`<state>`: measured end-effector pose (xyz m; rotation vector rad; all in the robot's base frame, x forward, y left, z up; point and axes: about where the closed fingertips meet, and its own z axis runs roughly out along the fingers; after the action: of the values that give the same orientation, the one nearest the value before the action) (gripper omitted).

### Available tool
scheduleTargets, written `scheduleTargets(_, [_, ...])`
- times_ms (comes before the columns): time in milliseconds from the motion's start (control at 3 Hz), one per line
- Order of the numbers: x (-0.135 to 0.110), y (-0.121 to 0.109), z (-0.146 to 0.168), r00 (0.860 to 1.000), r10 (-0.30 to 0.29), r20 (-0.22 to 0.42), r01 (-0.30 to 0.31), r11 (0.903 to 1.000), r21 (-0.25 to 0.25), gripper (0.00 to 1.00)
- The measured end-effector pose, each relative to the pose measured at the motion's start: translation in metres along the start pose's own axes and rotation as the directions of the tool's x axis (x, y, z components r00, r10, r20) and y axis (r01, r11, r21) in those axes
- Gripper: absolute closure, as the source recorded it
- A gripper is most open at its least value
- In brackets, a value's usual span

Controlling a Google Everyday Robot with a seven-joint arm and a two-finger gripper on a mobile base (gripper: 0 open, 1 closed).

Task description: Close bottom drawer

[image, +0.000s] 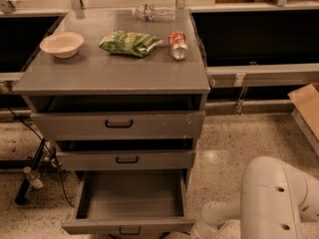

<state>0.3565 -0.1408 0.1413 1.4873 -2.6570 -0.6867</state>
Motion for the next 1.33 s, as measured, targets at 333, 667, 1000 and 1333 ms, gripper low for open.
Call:
scheduleTargets(333, [-0.003,0.016,0.006,0.999,-0.032,-0.003,0.032,0.9993,-0.017,1.0])
scheduleTargets(667, [-0.003,0.015,0.008,1.0,-0.031,0.004,0.031,0.9994,-0.012,1.0])
scheduleTargets(1000, [-0.02,-0.007,0.019,0.999,-0.011,0.052,0.01,0.9998,0.018,1.0])
scheduleTargets(1333, [-0.037,-0.029,0.022,0.996,-0.008,0.089,0.003,0.9984,0.056,1.0])
